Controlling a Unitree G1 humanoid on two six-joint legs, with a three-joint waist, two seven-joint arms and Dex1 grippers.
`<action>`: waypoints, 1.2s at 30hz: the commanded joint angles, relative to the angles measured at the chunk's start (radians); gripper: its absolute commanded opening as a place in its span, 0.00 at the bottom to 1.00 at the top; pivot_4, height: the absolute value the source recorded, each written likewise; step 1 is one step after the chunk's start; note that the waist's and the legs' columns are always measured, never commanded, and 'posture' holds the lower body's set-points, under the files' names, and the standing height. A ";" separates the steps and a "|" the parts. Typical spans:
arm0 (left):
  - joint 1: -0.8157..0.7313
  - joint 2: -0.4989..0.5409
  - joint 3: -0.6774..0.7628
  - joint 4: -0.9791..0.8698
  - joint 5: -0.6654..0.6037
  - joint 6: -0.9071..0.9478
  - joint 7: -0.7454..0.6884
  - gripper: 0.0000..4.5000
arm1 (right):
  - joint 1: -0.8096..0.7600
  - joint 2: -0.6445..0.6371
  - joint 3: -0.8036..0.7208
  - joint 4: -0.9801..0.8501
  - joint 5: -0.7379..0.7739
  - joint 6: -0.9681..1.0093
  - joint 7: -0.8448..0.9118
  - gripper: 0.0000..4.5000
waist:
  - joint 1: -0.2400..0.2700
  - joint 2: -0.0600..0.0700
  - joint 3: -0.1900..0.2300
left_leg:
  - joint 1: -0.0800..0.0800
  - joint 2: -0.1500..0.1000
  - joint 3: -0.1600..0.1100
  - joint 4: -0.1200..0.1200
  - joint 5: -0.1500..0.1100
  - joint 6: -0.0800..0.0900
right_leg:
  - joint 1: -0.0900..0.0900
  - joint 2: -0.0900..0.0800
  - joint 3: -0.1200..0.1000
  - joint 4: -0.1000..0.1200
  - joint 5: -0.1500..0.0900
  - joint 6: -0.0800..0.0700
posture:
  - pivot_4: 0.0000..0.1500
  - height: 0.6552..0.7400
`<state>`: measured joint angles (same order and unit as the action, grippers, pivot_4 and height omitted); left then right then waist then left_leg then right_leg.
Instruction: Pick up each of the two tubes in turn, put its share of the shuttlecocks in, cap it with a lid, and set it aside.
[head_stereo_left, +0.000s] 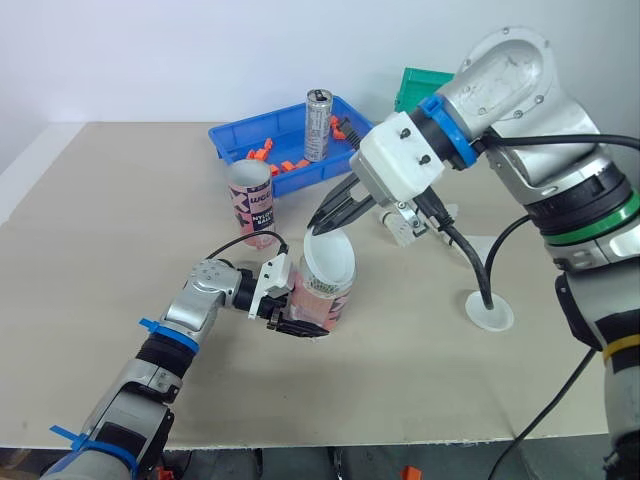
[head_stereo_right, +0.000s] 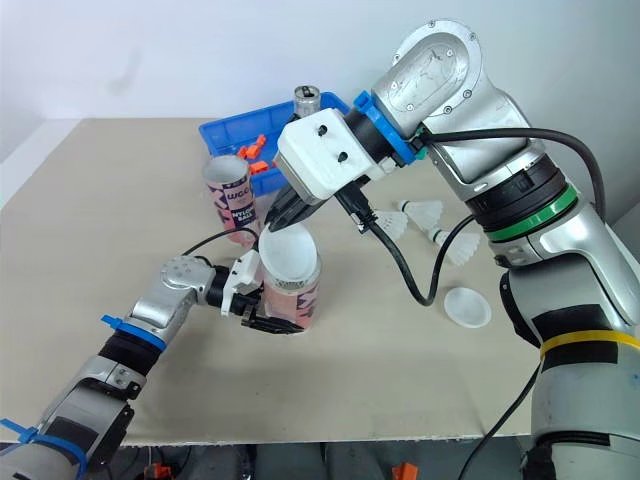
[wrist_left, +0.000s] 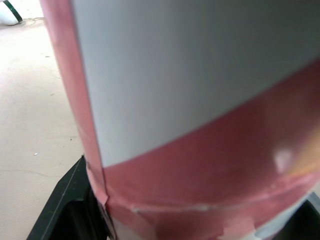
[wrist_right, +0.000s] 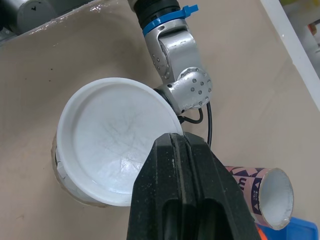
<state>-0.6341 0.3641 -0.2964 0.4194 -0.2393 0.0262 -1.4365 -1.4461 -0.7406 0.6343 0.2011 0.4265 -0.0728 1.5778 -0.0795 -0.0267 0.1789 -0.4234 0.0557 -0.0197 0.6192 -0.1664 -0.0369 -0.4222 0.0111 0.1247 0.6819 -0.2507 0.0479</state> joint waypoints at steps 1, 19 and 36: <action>0.050 0.023 -0.049 0.049 0.065 0.036 0.003 0.68 | -0.004 -0.008 0.005 -0.006 -0.007 -0.025 0.037 0.02 | 0.000 0.000 0.000 | 0.000 0.000 0.000 0.000 0.000 0.000 | 0.000 0.000 0.000 0.000 0.000 0.000 | 1.00 1.00; 0.059 0.022 -0.047 0.035 0.059 0.050 0.015 0.68 | -0.043 -0.002 0.043 0.065 -0.008 -0.058 0.037 0.02 | 0.001 0.000 0.000 | 0.000 0.000 0.000 0.000 0.000 0.000 | 0.001 0.000 0.000 0.000 0.000 0.000 | 1.00 1.00; 0.053 0.018 -0.045 0.038 0.058 0.053 0.016 0.68 | -0.027 -0.023 0.077 0.029 0.018 -0.059 0.037 0.02 | 0.001 0.000 0.000 | 0.000 0.000 0.000 0.000 0.000 0.000 | 0.001 0.000 0.000 0.000 0.000 0.000 | 1.00 1.00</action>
<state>-0.6245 0.3636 -0.2946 0.4026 -0.2415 0.0450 -1.4214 -1.4713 -0.7560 0.7112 0.2435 0.4510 -0.1206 1.5779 -0.0788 -0.0265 0.1787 -0.4231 0.0556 -0.0201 0.6194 -0.1664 -0.0369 -0.4215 0.0110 0.1243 0.6819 -0.2511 0.0477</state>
